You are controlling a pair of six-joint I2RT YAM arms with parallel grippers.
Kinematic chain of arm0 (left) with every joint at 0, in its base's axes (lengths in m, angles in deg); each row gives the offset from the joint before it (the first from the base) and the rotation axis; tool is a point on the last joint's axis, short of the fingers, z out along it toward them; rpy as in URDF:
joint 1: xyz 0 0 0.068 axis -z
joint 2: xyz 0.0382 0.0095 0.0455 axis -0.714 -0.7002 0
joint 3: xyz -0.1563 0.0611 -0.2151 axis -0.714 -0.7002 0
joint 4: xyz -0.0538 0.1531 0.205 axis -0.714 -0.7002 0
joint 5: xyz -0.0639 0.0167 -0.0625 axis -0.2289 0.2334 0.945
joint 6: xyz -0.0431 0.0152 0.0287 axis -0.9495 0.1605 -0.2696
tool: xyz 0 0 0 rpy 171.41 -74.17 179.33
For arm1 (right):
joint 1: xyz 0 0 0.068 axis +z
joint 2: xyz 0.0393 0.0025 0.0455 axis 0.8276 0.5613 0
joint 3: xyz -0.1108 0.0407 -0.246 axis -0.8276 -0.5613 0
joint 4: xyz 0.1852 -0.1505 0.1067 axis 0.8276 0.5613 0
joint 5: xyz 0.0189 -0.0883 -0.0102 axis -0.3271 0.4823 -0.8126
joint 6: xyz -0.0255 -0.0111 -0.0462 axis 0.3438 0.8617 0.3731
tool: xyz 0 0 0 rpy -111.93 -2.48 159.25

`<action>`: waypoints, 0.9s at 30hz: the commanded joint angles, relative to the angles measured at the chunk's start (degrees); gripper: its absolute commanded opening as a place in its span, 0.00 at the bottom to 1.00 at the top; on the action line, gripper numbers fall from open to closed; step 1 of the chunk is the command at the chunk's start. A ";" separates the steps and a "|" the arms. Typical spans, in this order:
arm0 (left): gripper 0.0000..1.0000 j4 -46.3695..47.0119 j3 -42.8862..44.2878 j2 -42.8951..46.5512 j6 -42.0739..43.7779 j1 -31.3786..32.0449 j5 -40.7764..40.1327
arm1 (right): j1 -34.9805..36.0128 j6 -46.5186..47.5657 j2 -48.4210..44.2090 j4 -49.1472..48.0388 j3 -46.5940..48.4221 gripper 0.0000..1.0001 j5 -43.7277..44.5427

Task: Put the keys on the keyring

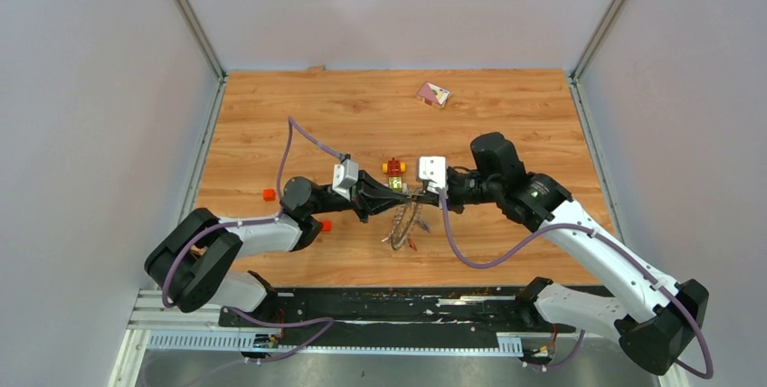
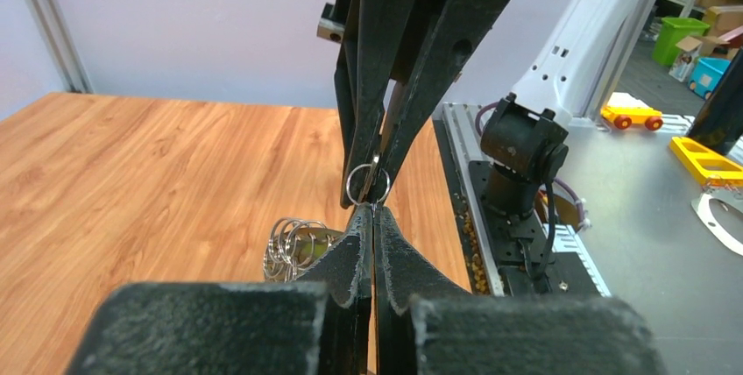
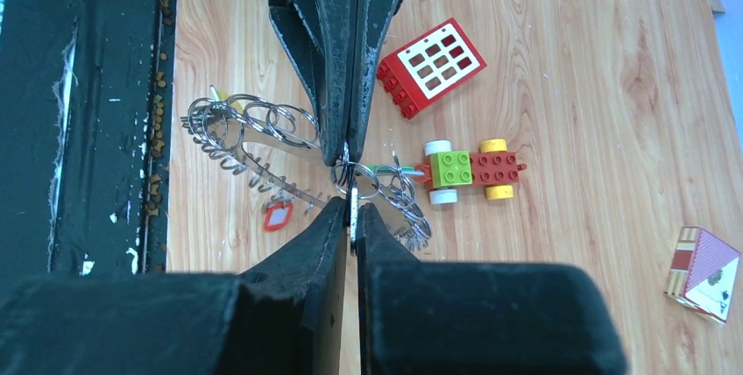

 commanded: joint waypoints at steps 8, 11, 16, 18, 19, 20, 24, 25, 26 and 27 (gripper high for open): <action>0.08 -0.05 2.27 -0.04 4.72 0.11 -3.38 | 1.82 6.33 0.58 6.61 5.35 0.00 16.13; 0.20 -1.75 2.50 0.20 6.15 0.16 -4.13 | 1.90 8.36 0.95 7.98 5.06 0.00 22.82; 0.55 -9.58 4.60 1.10 10.13 -0.04 -3.10 | 1.83 11.74 0.34 8.22 1.27 0.00 33.20; 0.63 -14.24 5.27 2.13 12.73 -0.14 -3.70 | 1.72 12.33 -0.20 8.25 -0.55 0.00 36.93; 0.66 -16.04 5.35 2.56 13.95 -0.27 -4.37 | 1.60 12.80 -0.18 8.21 -1.52 0.00 39.16; 0.70 -17.85 5.47 3.15 14.97 -0.45 -5.35 | 1.48 13.23 -0.07 8.27 -2.44 0.00 41.24; 0.79 -23.29 5.59 5.58 17.57 -1.46 -9.37 | -0.73 14.39 1.38 9.08 -5.39 0.00 45.91; 0.81 -24.92 5.65 6.32 18.40 -1.60 -11.15 | -1.43 14.63 2.18 9.48 -5.86 0.00 46.70; 0.81 -26.46 5.81 6.89 19.20 -1.81 -12.51 | -1.87 14.86 2.96 9.85 -6.10 0.00 47.93; 0.82 -27.97 6.14 7.40 19.94 -2.00 -13.80 | -2.33 15.00 3.91 10.21 -6.28 0.00 48.71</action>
